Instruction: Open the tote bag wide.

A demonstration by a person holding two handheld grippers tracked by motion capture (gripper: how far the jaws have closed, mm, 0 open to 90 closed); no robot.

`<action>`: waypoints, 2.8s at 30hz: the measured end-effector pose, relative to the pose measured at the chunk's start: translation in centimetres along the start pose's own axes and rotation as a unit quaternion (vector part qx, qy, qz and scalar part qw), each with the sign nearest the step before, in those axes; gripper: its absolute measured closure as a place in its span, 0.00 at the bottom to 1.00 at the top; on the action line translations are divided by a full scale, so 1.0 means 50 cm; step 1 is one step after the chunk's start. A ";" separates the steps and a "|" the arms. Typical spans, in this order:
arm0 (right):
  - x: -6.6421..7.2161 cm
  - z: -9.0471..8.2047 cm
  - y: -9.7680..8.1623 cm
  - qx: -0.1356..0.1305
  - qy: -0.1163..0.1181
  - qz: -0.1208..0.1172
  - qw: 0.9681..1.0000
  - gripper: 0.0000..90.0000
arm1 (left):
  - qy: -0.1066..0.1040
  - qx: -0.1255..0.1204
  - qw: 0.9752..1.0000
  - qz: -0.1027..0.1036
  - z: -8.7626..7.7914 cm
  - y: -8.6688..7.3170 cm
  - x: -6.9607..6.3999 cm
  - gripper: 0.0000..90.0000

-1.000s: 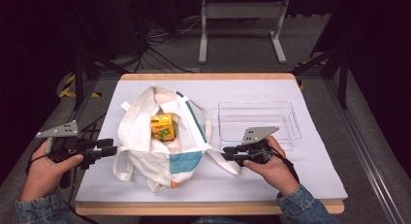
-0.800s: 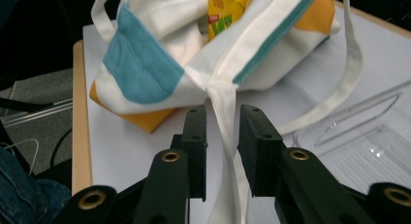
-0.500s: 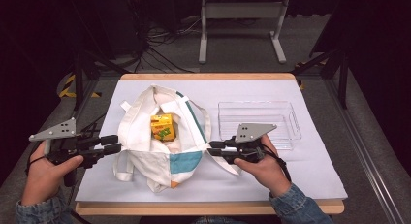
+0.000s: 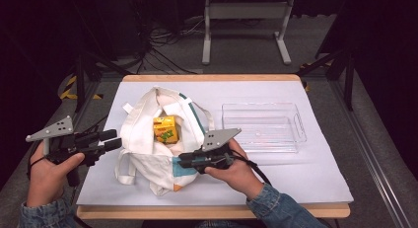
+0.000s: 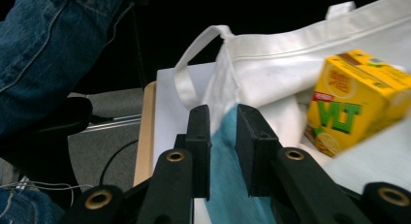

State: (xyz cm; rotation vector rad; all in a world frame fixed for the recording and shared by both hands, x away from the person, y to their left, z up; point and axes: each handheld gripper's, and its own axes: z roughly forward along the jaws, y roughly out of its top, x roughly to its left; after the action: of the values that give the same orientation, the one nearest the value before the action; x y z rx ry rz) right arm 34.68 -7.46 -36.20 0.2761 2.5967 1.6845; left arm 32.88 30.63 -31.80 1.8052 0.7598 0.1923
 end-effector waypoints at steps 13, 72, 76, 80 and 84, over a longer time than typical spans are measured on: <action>-0.032 0.073 -0.039 0.048 -0.026 0.017 0.998 0.87 | -0.001 0.006 1.000 -0.002 0.001 -0.002 0.003 0.62; -0.211 0.074 0.051 0.023 -0.142 0.104 0.984 0.93 | 0.019 -0.005 1.000 -0.020 -0.037 -0.020 0.004 0.59; -0.231 0.094 0.041 0.033 -0.151 0.127 0.980 0.96 | 0.020 -0.007 1.000 -0.016 -0.037 -0.018 0.007 0.59; -0.248 0.117 0.031 0.051 -0.171 0.144 0.974 0.99 | 0.018 -0.007 1.000 -0.018 -0.037 -0.017 0.007 0.59; -0.262 0.135 0.022 0.080 -0.197 0.153 0.965 0.99 | 0.017 -0.007 1.000 -0.018 -0.036 -0.017 0.007 0.59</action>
State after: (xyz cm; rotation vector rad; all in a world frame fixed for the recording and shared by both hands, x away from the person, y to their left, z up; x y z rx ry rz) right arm 48.56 -3.13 -38.89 0.9559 2.4748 1.3121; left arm 31.93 32.43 -31.96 1.7776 0.8133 0.2048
